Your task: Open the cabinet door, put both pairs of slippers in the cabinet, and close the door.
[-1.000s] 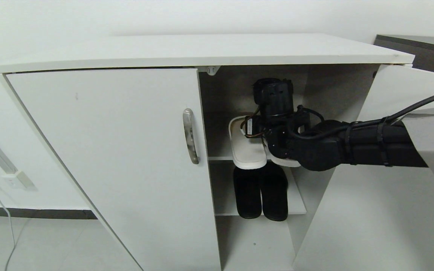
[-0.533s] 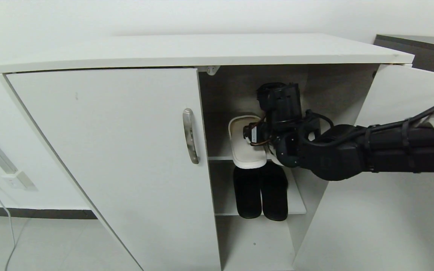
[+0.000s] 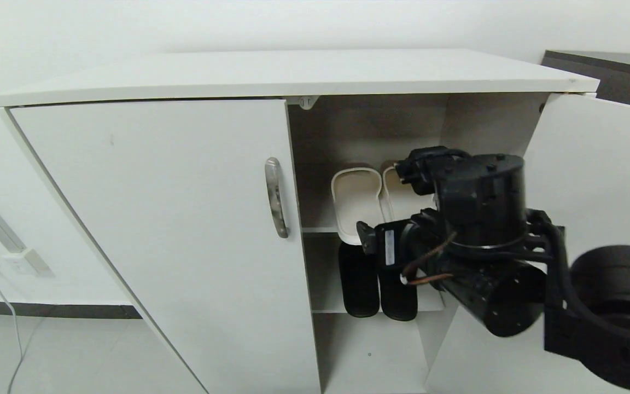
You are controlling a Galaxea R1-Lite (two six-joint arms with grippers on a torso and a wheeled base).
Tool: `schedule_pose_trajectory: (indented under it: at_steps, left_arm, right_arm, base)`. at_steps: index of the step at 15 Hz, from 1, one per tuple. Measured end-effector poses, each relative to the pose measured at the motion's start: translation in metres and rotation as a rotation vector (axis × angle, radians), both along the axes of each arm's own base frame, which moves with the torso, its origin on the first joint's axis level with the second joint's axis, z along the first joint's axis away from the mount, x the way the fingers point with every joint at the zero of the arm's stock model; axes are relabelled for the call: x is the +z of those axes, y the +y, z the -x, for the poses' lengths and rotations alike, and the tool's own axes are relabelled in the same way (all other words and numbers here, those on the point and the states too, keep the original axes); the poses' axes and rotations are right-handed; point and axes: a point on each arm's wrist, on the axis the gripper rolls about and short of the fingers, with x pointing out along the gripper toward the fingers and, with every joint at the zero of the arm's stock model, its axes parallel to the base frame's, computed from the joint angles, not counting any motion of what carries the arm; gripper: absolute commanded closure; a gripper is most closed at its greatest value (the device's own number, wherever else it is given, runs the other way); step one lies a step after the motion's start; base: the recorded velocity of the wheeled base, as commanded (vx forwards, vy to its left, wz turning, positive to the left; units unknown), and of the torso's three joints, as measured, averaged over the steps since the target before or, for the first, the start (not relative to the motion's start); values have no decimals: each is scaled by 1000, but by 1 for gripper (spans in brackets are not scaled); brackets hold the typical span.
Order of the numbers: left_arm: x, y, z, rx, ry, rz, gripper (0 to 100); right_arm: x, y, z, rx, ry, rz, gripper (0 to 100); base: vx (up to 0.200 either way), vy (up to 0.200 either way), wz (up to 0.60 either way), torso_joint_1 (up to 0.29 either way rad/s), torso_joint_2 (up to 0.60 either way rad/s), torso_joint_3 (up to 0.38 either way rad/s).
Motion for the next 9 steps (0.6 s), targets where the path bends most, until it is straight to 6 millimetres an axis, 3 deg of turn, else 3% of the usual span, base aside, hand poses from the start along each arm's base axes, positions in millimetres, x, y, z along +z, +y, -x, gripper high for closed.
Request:
schedule_pose_trajectory:
  at_steps: [1,5,9]
  left_arm:
    - [0,0,0,0,0,0,100]
    - [0,0,0,0,0,-1,100]
    - [0,0,0,0,0,0,100]
  right_arm:
    - [-3,-8,13,75,1,-18,100]
    - [1,-32,35,159,-18,-60,100]
    - [-7,-33,36,159,0,-39,100]
  base:
    - [0,0,0,0,0,0]
    - [0,0,0,0,0,0]
    - [0,0,0,0,0,0]
